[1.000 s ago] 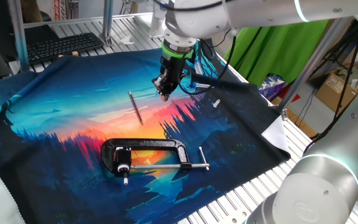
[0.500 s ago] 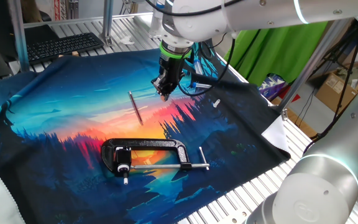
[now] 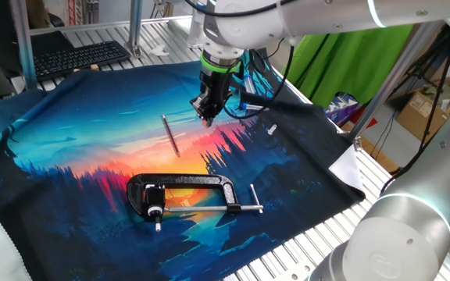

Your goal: Insert the pencil into the pencil sharpener

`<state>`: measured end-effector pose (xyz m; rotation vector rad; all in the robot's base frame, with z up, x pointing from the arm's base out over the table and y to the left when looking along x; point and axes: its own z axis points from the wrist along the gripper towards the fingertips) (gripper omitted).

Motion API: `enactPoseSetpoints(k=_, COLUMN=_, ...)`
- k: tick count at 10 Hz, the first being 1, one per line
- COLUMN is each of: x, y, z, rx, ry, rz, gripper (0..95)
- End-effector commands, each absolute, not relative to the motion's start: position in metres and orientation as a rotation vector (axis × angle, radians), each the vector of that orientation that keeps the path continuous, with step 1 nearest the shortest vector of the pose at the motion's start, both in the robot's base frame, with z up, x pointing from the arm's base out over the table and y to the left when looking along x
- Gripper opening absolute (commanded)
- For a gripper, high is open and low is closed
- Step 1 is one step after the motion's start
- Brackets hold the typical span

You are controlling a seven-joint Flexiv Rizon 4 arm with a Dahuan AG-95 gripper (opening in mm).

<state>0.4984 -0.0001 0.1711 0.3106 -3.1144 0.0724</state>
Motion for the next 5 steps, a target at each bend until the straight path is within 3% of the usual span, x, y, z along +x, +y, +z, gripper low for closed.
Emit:
enactPoseSetpoints(k=1, x=0.4976, y=0.0, z=0.1709, rx=0.299, ry=-3.099, rz=0.062, gripper=0.0)
enactPoseSetpoints(k=5, x=0.4958, y=0.0003, z=0.1702, rx=0.257, ry=-3.085, rz=0.061, gripper=0.0)
